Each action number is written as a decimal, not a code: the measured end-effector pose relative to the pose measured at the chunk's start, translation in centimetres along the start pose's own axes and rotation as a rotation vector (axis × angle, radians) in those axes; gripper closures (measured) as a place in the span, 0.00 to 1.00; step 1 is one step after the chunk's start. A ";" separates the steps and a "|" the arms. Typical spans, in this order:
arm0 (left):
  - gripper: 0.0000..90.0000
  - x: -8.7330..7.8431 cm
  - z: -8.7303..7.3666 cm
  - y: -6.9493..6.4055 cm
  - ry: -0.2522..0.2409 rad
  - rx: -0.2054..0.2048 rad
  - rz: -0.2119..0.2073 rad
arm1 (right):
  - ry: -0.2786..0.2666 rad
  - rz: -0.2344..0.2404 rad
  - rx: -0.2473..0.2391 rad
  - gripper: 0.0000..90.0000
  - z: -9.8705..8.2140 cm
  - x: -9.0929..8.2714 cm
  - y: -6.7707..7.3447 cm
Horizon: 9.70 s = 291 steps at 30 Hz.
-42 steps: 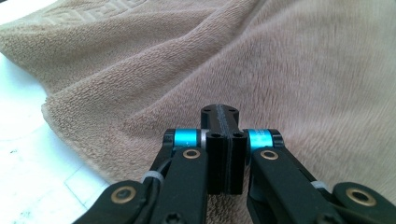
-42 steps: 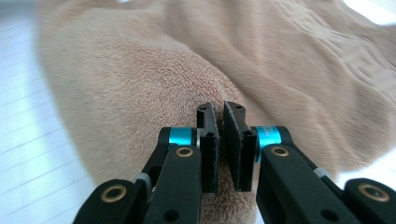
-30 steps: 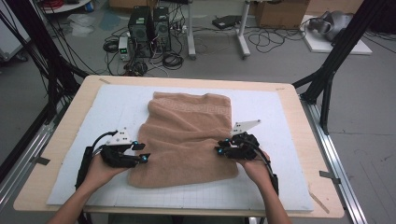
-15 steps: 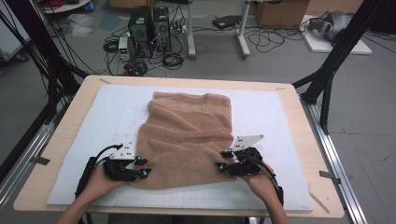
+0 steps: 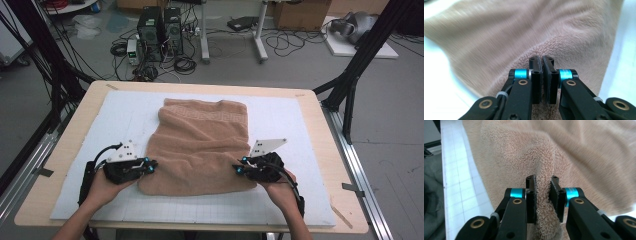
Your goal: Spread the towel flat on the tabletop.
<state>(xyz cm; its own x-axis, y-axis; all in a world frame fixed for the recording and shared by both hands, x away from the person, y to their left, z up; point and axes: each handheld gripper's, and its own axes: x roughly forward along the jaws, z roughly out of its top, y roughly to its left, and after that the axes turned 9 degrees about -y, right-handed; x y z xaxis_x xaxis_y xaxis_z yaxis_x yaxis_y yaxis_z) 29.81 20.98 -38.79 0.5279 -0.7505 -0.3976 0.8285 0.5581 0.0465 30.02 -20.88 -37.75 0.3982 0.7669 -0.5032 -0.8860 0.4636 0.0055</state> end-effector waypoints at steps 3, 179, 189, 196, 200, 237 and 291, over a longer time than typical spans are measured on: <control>0.95 0.8 1.5 1.6 -0.039 -0.033 0.066 | -0.016 -0.039 -0.003 0.88 1.2 -0.3 -1.1; 0.99 5.7 2.7 3.2 0.014 -0.018 0.099 | 0.026 -0.156 0.074 0.91 -1.2 3.0 -6.2; 0.99 2.2 4.7 0.8 -0.050 0.030 0.062 | -0.015 -0.080 0.013 0.93 0.8 0.0 -3.5; 0.98 4.5 4.8 2.7 0.054 -0.022 0.043 | -0.021 -0.126 0.030 0.93 1.7 -0.9 -4.8; 0.75 6.1 2.9 3.8 0.115 -0.065 0.053 | 0.024 -0.094 0.107 0.83 0.4 0.3 -6.1; 0.63 2.7 2.1 0.8 0.096 -0.011 -0.048 | 0.074 0.046 0.017 0.79 1.4 1.7 -2.9; 0.80 6.2 -3.2 2.4 0.184 -0.081 0.080 | 0.170 -0.049 0.058 0.82 -3.4 5.7 -4.2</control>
<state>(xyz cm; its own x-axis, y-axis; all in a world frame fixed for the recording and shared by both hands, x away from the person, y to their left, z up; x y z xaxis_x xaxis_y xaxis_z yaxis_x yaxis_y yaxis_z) 34.46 18.77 -44.09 0.5424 -0.6290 -0.5569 0.7634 0.6457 0.0142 35.21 -19.92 -43.59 0.3907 0.6591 -0.6426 -0.8492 0.5275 0.0248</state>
